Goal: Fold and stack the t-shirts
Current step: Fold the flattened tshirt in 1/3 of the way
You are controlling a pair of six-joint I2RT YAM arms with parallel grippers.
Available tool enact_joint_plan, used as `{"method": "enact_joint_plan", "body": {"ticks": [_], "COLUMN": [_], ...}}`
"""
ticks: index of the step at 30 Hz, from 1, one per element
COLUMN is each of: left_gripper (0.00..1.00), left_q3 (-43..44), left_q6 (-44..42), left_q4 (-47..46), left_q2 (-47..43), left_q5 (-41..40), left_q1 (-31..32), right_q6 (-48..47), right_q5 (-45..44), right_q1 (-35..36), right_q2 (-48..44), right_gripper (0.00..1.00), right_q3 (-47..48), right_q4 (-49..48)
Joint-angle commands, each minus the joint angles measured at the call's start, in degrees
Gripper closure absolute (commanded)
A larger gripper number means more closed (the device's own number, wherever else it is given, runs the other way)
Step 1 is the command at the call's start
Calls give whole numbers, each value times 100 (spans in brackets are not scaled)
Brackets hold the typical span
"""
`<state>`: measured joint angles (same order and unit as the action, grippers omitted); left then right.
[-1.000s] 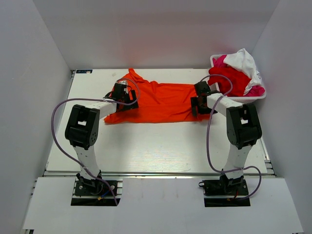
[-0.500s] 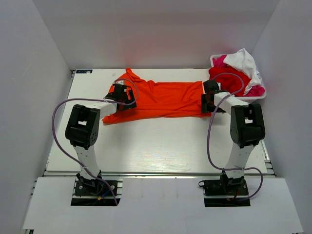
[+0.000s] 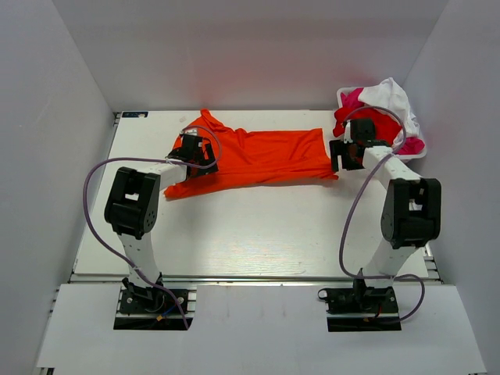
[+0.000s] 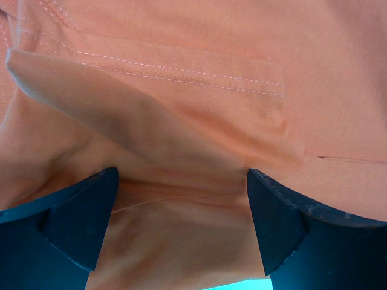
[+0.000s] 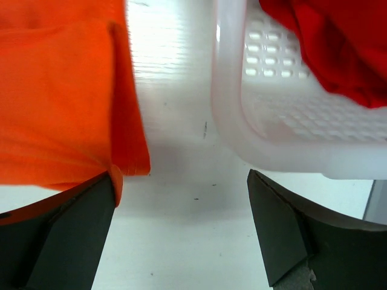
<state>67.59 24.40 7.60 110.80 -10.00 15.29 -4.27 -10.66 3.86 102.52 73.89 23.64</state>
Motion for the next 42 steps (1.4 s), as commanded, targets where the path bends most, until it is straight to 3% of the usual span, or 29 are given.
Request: {"method": "enact_joint_plan", "body": {"ticks": [1, 4, 7, 9, 15, 23, 27, 42], "left_gripper": [1, 1, 1, 1, 1, 1, 1, 1], "left_q3": [-255, -255, -255, -255, -255, -255, -255, -255], "left_q6": [-50, -102, -102, -102, -102, -102, -102, -155], "left_q4": [708, 708, 708, 708, 708, 708, 708, 656], "left_q2": [319, 319, 319, 319, 319, 319, 266, 100], "left_q5": [-239, -239, -292, -292, -292, -292, -240, 7], "left_q1": [-211, -211, -211, -263, -263, -263, -263, -263], "right_q6": [-917, -1216, -1181, -1190, -1137, -1524, -1681, -909], "right_q5": [591, 477, 913, 1326, 1750, 2418, 2961, 4932], "right_q1": [-183, -297, -498, -500, -605, -746, -790, -404], "right_q2": [-626, -786, -857, -839, -488, -610, -847, -101], "right_gripper": [10, 10, 32, 35, 25, 25, 10, 10], "right_q3": [-243, -428, -349, -349, -515, -1280, -1359, -489], "right_q4": [-376, -491, -474, -387, -263, -844, -773, -650]}}
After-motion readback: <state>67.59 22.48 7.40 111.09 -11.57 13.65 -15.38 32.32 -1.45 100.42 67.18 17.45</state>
